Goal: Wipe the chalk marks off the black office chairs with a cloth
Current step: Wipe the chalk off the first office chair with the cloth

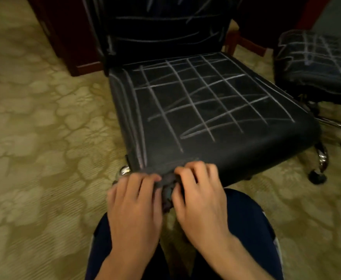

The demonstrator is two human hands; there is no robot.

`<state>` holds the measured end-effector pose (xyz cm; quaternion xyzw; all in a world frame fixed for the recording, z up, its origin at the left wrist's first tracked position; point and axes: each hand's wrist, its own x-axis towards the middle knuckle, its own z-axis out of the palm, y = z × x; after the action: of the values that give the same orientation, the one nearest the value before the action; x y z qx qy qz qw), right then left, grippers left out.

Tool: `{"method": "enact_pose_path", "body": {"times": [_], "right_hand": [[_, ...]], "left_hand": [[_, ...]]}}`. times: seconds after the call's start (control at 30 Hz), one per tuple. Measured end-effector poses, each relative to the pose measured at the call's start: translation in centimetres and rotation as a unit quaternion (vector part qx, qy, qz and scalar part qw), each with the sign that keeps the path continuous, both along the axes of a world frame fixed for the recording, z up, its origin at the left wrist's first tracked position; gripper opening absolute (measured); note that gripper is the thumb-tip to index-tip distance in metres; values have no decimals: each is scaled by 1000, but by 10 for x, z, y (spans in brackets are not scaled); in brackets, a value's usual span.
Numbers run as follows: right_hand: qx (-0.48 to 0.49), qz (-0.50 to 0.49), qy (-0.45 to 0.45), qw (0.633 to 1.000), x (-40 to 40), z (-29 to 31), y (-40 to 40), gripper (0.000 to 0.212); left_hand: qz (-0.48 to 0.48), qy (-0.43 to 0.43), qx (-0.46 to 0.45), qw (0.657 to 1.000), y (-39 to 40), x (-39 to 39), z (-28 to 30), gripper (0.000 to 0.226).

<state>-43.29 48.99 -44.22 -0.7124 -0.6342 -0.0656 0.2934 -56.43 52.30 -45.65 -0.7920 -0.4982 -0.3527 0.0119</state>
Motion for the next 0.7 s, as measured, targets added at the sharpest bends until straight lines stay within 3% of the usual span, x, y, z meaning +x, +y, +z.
{"method": "enact_pose_path", "body": {"times": [0.1, 0.27, 0.57, 0.7], "right_hand": [[1, 30, -14, 999, -21, 3, 5, 30], [-6, 46, -106, 993, -26, 22, 65, 13], [-47, 53, -139, 988, -14, 19, 15, 23], [-38, 21, -202, 978, -12, 31, 24, 24]], "left_hand": [[14, -80, -26, 996, 7, -21, -12, 23], [-22, -184, -82, 979, 60, -30, -6, 13], [-112, -220, -88, 965, 28, -27, -19, 14], [-157, -208, -67, 963, 42, -20, -19, 19]]}}
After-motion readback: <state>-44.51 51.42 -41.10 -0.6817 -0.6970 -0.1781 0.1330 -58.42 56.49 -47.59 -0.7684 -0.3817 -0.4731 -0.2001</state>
